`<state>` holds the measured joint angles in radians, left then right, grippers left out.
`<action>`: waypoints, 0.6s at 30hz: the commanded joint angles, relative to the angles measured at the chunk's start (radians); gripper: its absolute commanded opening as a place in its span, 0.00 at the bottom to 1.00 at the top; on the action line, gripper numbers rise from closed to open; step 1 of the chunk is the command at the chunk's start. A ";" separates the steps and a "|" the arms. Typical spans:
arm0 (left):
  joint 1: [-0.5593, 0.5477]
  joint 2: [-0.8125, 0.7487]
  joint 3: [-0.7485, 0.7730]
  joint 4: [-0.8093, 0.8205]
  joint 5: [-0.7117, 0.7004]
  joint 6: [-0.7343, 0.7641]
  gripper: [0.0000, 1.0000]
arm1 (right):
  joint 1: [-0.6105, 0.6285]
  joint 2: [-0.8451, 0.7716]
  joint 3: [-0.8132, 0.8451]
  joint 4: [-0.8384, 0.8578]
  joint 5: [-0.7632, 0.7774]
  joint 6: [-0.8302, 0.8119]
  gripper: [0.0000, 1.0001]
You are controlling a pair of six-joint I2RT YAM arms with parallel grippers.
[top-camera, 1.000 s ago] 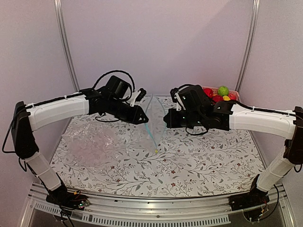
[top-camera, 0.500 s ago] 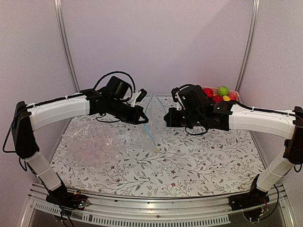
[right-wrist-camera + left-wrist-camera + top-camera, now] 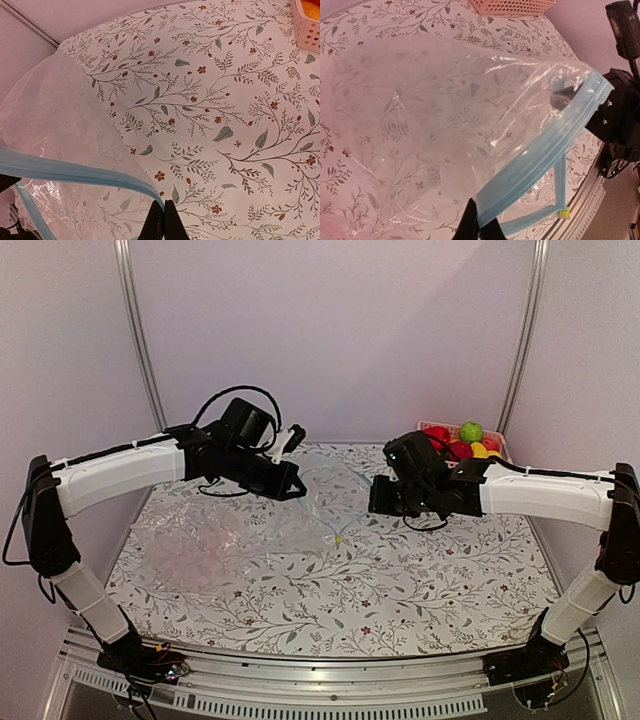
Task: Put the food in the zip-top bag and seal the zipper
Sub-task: Open the zipper food storage bag at the center of the board.
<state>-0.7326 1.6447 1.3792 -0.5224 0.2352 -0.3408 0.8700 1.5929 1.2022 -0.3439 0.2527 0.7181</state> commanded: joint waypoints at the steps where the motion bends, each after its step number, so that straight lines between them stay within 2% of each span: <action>1: 0.007 0.004 0.023 -0.025 0.019 0.006 0.00 | -0.004 0.021 -0.009 -0.007 -0.004 0.005 0.00; 3: 0.007 0.018 0.023 -0.025 0.020 0.002 0.00 | -0.004 0.016 -0.007 0.006 -0.027 -0.020 0.01; 6: 0.007 0.029 0.021 -0.026 0.012 0.001 0.00 | -0.003 0.002 0.000 0.016 -0.082 -0.063 0.10; 13: 0.013 0.039 0.020 -0.027 -0.002 0.000 0.00 | -0.004 -0.090 -0.008 -0.012 -0.184 -0.160 0.48; 18: 0.019 0.045 0.020 -0.027 0.001 -0.007 0.00 | -0.004 -0.218 -0.042 -0.070 -0.142 -0.189 0.70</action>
<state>-0.7261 1.6722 1.3796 -0.5385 0.2420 -0.3428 0.8696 1.4849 1.1851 -0.3557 0.0944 0.5735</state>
